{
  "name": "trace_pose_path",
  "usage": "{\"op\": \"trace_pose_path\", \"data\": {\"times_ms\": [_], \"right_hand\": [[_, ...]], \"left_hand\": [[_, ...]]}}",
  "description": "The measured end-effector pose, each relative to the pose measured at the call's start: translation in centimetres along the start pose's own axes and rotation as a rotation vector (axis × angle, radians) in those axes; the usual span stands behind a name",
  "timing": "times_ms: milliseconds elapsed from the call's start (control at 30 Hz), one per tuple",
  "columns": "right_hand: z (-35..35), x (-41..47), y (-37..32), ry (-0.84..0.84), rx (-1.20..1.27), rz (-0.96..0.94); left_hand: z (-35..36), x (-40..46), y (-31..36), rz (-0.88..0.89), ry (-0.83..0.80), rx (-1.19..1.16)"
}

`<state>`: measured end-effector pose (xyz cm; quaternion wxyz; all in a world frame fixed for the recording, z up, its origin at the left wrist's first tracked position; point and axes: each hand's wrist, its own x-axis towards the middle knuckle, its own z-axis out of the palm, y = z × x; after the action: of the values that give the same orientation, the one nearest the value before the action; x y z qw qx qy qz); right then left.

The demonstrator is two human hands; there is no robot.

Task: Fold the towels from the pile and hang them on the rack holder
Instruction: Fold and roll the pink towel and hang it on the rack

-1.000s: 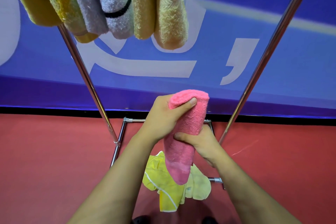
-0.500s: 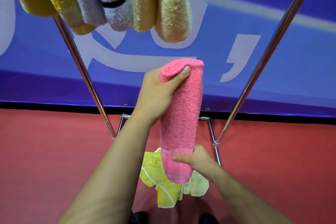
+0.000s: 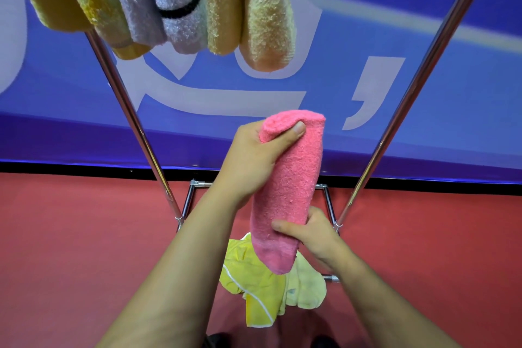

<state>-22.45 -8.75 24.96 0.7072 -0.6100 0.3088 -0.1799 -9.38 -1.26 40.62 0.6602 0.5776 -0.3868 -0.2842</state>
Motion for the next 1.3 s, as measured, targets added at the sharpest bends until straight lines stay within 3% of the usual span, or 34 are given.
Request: {"op": "trace_pose_path", "data": {"times_ms": [100,267,467,733,867,967,1067,1167,1300], "right_hand": [[0.0,-0.6,-1.2,-0.007,0.005,-0.045],[-0.3,-1.7,-2.2,-0.070,-0.040,-0.062],[-0.5,-2.6,-4.3,-0.124,-0.197,-0.258],[-0.2,-3.9,-5.9,-0.137,-0.184,-0.305],[-0.1,-4.2,-6.4,-0.141,-0.147,-0.279],[-0.3,-4.1,-7.0,-0.131,-0.057,-0.294],[-0.6,-3.9,-7.5,-0.158,0.140,-0.268],[-0.8,-3.8,-7.9,-0.208,0.343,-0.229],[-1.5,-3.5,-8.3,-0.190,0.457,-0.220]], "left_hand": [[-0.1,0.2,-0.4,-0.023,0.033,0.006],[-1.4,1.2,-2.2,-0.121,0.237,-0.037],[-3.5,2.2,-5.2,-0.306,0.451,-0.122],[-4.5,2.2,-8.4,-0.553,0.442,-0.171],[-4.2,1.7,-9.0,-0.595,0.367,-0.100],[-4.1,1.3,-9.5,-0.619,0.273,0.101],[-3.4,0.8,-8.7,-0.488,0.179,0.328],[-2.5,0.3,-7.1,-0.412,-0.048,0.060],[-0.8,-1.1,-5.7,-0.594,-0.422,-0.346]]}}
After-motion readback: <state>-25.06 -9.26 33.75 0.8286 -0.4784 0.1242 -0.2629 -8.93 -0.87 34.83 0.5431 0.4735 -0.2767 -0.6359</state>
